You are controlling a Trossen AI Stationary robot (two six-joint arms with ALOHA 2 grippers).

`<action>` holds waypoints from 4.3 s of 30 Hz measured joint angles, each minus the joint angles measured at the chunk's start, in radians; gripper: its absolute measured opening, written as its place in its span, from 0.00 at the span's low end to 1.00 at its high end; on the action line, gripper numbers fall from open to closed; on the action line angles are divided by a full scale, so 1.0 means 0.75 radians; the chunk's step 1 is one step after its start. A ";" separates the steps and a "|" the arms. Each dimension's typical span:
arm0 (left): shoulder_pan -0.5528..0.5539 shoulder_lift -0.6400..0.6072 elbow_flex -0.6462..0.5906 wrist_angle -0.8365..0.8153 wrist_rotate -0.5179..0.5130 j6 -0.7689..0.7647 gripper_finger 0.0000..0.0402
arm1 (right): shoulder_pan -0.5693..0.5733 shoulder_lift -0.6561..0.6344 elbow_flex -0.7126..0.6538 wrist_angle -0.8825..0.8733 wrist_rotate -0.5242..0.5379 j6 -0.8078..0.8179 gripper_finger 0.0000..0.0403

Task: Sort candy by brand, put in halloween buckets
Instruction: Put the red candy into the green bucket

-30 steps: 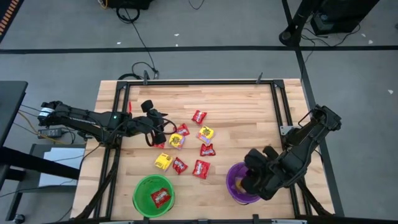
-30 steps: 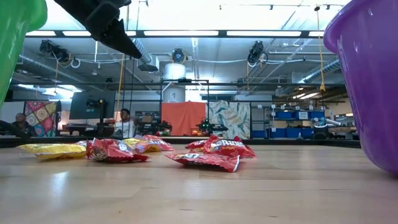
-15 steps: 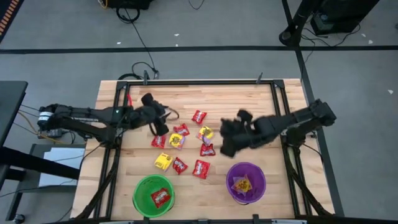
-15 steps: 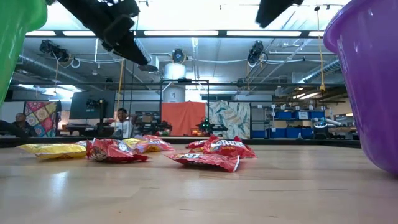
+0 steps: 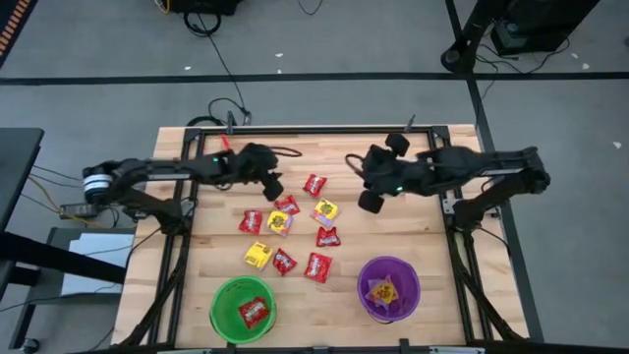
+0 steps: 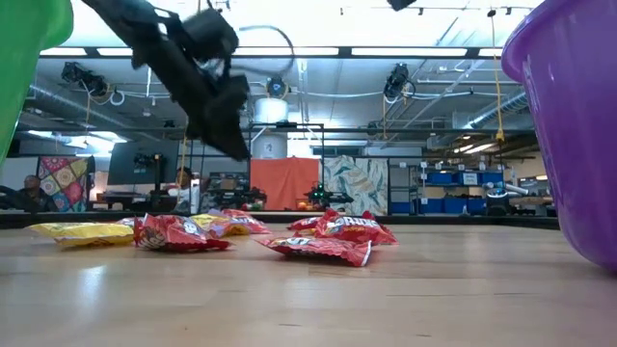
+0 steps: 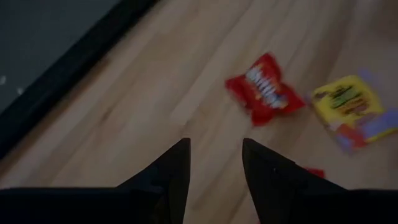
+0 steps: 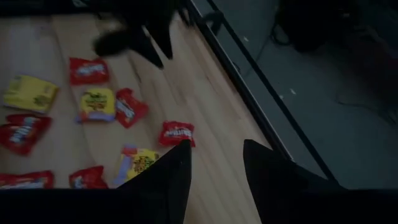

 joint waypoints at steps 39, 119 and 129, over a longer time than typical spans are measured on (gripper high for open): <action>-0.037 0.318 0.000 -0.035 0.533 -0.052 0.78 | 0.125 -0.141 0.000 -0.109 0.076 0.034 0.39; -1.294 -0.310 0.428 -0.909 0.007 -0.991 0.02 | 0.089 -0.142 -0.001 -0.274 0.177 0.230 0.39; -1.436 -0.123 0.428 -0.843 0.038 -1.203 0.02 | 0.089 -0.142 -0.001 -0.274 0.176 0.305 0.39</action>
